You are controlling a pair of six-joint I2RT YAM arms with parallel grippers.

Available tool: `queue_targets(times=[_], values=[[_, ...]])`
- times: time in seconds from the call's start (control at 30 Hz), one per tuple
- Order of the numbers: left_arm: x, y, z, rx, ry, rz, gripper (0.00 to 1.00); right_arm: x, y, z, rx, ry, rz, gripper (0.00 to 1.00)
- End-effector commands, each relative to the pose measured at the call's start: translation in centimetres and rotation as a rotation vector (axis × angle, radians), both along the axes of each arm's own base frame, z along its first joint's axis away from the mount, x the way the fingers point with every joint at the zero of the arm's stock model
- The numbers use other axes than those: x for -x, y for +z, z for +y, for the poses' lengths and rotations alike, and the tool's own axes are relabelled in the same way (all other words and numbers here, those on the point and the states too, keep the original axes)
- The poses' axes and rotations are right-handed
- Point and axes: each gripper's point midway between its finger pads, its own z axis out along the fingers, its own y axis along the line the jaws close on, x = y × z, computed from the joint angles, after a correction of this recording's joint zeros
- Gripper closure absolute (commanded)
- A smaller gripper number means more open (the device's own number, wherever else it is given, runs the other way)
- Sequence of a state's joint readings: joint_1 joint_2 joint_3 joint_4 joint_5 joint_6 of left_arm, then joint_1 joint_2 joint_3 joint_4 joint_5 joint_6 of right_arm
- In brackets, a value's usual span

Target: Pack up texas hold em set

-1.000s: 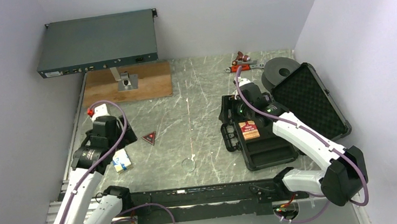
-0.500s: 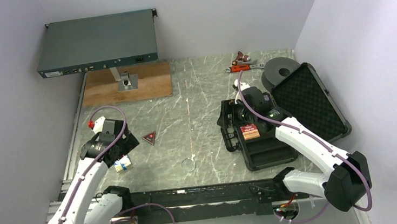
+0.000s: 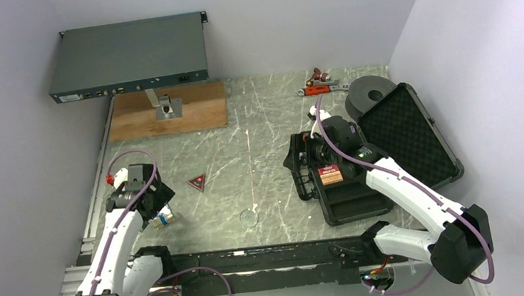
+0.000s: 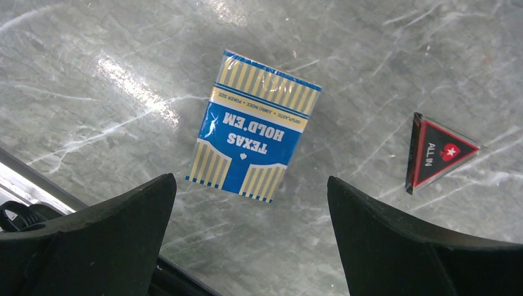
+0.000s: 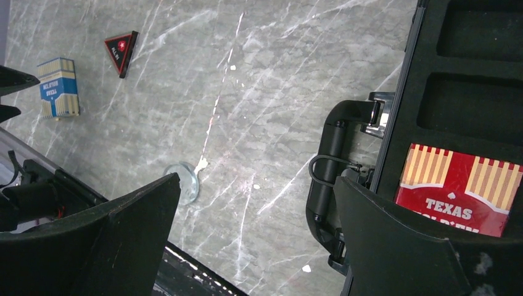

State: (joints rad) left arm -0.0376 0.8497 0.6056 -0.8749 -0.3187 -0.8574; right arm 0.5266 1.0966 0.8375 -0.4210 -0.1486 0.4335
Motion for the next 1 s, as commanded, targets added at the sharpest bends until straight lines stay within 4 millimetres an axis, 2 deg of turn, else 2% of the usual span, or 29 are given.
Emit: queue_targets(times=[0.0,0.33,0.67,0.8,0.87,0.97], values=[[-1.2,-0.6,0.0,0.043,0.013,-0.031,0.0,0.1,0.8,0.5,-0.029,0.03,-0.038,0.0],[-2.2,-3.1,-0.4,0.094,-0.042,-0.018,0.01,0.2,0.6,0.5,-0.022,0.046,-0.038,0.0],[-2.1,-4.4,0.2,0.066,-0.05,0.034,0.08,0.3,0.2,0.7,-0.025,0.058,-0.026,0.0],[-2.2,-3.5,0.0,0.074,-0.063,0.009,0.05,0.4,-0.1,0.8,-0.026,0.064,-0.019,0.0],[-2.6,-2.4,-0.2,0.076,-0.077,-0.036,0.01,0.4,-0.3,0.9,-0.025,0.067,-0.016,0.0],[-3.0,-0.7,0.0,0.055,-0.085,-0.093,0.0,0.4,-0.4,1.0,-0.024,0.072,-0.007,0.0]])
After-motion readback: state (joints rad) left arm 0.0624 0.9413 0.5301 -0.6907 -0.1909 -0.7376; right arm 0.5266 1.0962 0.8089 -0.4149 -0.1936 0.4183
